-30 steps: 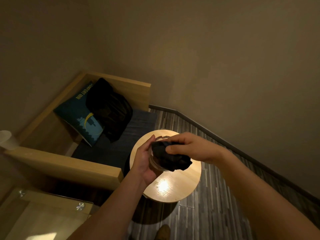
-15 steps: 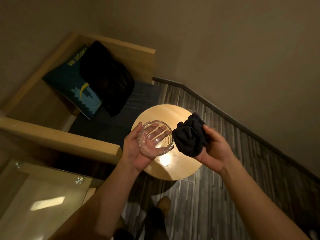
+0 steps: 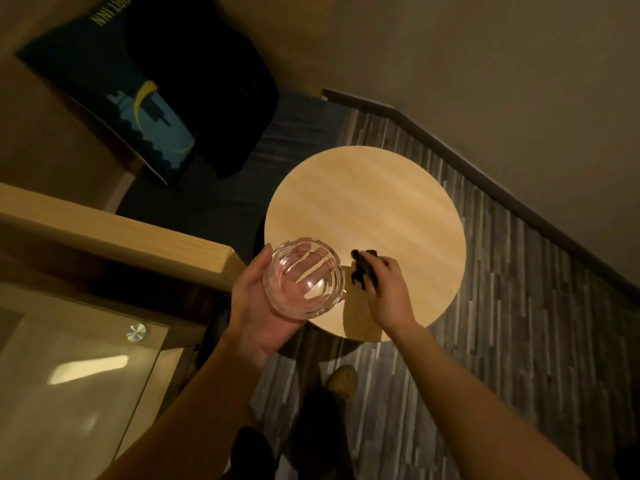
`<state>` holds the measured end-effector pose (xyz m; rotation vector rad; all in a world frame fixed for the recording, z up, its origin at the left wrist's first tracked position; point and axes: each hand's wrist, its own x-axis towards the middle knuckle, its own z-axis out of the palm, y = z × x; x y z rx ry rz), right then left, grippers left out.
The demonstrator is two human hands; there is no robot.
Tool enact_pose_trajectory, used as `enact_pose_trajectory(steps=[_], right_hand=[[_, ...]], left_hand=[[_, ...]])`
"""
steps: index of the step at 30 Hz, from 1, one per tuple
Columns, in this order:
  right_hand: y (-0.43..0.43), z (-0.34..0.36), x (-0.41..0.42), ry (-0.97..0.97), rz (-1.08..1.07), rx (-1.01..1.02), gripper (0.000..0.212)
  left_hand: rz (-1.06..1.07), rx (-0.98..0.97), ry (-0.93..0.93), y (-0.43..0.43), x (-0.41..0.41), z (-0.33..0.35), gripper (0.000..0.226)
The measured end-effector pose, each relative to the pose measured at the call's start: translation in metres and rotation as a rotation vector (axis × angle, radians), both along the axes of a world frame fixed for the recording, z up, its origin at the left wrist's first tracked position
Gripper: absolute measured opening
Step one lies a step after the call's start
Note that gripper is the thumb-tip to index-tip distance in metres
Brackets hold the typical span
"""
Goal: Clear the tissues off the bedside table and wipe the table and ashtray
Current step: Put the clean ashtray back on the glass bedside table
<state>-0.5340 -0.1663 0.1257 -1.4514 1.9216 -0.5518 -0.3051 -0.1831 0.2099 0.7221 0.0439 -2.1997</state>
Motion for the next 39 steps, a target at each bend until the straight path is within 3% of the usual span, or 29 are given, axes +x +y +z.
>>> enact_pose_trajectory(steps=[2,5,8,12,15,17,22,29,39], right_hand=[[0.007,-0.028,0.011,0.037,0.012,0.068,0.043],[0.028,-0.053,0.025,0.379,0.266,0.143,0.054],[0.031,-0.045,0.025,0.407,0.311,0.247,0.060],[0.021,0.015,0.032,0.251,0.192,0.202,0.055],[0.025,0.091,0.051,-0.143,-0.099,0.039,0.036],[0.033,0.150,0.070,-0.381,-0.232,0.038,0.032],[0.064,0.253,0.122,-0.709,-0.257,0.068,0.028],[0.069,0.314,0.186,-0.699,-0.073,0.052,0.015],[0.023,0.345,0.278,-0.514,0.410,0.090,0.018]], left_hand=[[0.009,-0.007,0.000,0.005,0.005,-0.010,0.064],[0.034,-0.004,0.006,0.011,0.009,-0.018,0.067],[0.048,-0.004,0.012,0.013,0.013,-0.013,0.059],[0.086,-0.010,-0.030,0.015,0.014,0.017,0.053],[0.131,0.012,-0.067,0.017,0.019,0.053,0.050],[0.155,0.020,-0.097,0.021,0.026,0.079,0.049],[0.177,-0.024,-0.178,0.040,0.056,0.133,0.050],[0.298,-0.085,-0.234,0.073,0.120,0.190,0.066],[0.470,-0.245,-0.566,0.121,0.230,0.237,0.040]])
